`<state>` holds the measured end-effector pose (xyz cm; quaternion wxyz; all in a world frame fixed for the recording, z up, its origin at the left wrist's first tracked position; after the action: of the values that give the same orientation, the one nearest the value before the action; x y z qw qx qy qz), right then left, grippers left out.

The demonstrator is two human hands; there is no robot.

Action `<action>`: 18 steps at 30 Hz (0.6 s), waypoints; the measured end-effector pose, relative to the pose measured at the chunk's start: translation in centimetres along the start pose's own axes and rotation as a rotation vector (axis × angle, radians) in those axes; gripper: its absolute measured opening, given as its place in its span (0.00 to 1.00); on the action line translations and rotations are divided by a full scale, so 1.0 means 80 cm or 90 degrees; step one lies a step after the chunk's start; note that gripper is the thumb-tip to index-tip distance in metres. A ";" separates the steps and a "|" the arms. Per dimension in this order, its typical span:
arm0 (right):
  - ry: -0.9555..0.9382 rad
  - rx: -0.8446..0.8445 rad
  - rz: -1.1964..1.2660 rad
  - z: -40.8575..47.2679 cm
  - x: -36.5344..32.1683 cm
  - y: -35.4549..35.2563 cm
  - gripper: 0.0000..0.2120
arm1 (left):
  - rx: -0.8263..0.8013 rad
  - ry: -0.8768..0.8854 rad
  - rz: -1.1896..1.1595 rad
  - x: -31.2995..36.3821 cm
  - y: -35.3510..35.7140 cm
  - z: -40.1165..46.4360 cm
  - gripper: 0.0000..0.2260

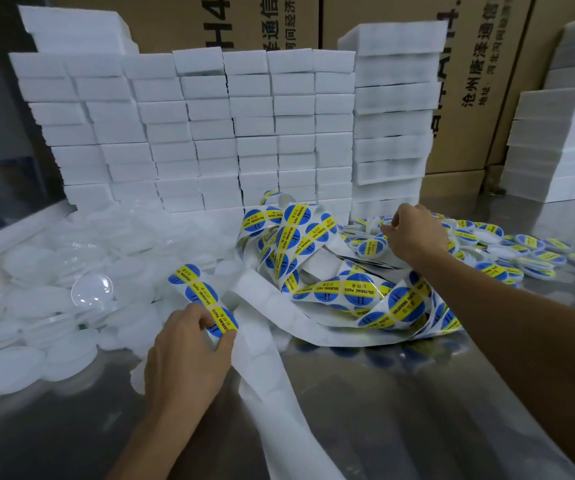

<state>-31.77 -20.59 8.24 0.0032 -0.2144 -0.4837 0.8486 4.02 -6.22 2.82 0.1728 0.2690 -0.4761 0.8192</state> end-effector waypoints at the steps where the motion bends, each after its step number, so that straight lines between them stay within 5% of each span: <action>1: 0.000 0.013 0.002 0.000 0.001 0.002 0.13 | 0.004 0.019 -0.026 0.001 0.002 0.001 0.11; 9: 0.034 -0.179 -0.066 0.002 0.014 0.030 0.10 | 0.026 0.095 -0.179 0.005 0.008 0.003 0.17; 18: -0.137 -0.007 0.068 -0.051 -0.059 -0.015 0.11 | -0.023 0.018 -0.457 0.007 0.006 0.001 0.23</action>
<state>-26.24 -17.57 9.12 -0.0952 -0.1480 -0.4740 0.8628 3.35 -6.55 2.83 0.4610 0.4048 -0.3634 0.7012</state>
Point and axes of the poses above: each hand's wrist, its own z-axis towards the middle knuckle, its own y-axis out of the palm, x = y × z, the point moved 4 cm from there along z, towards the middle knuckle, and after that the axes turned 2 degrees about -x, right-handed, at the moved point
